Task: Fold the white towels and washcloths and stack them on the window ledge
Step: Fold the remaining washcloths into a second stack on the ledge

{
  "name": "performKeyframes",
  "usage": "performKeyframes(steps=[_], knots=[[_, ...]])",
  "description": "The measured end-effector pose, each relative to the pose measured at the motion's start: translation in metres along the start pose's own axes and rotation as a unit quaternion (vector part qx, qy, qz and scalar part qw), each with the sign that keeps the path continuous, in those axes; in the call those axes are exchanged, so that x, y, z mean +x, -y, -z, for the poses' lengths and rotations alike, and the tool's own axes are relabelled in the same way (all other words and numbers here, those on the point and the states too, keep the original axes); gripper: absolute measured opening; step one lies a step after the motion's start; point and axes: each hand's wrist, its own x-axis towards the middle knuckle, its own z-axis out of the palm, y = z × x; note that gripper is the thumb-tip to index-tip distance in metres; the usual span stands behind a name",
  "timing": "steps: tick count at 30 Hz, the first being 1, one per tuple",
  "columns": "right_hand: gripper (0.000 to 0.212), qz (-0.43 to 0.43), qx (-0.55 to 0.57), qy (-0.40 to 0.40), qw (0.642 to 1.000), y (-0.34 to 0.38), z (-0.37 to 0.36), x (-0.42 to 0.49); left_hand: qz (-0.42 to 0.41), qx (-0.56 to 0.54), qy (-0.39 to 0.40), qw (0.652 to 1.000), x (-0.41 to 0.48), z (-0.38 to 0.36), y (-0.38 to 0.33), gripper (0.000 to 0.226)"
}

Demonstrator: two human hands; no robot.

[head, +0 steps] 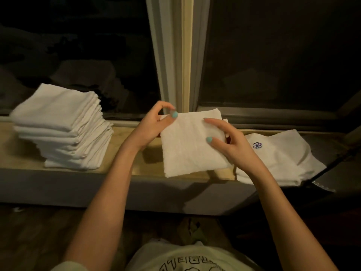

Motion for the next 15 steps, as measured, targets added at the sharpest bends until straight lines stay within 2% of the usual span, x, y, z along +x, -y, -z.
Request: performKeyframes(steps=[2, 4, 6, 10, 12, 15], knots=[[0.029, 0.032, -0.010, -0.035, 0.999, 0.004, -0.015, 0.004, 0.001, -0.085, 0.073, 0.994, -0.009, 0.021, 0.001, 0.051], [0.021, 0.043, -0.005, -0.064, 0.997, 0.009, -0.032, 0.006, -0.011, -0.117, 0.123, 0.985, -0.019, 0.043, 0.005, 0.063], [0.018, 0.046, -0.005, -0.089, 0.995, 0.017, -0.052, 0.008, -0.020, -0.107, 0.148, 0.983, -0.029, 0.063, 0.010, 0.056], [0.025, 0.043, -0.029, -0.114, 0.992, 0.044, -0.101, 0.012, -0.024, -0.082, 0.126, 0.988, -0.051, 0.106, 0.018, 0.031], [0.030, 0.039, -0.014, -0.114, 0.993, 0.057, -0.128, 0.014, -0.029, -0.082, 0.125, 0.988, -0.063, 0.132, 0.022, 0.031], [0.047, 0.038, 0.016, -0.095, 0.995, 0.076, -0.168, 0.016, -0.049, -0.066, 0.120, 0.989, -0.080, 0.174, 0.027, 0.047]])
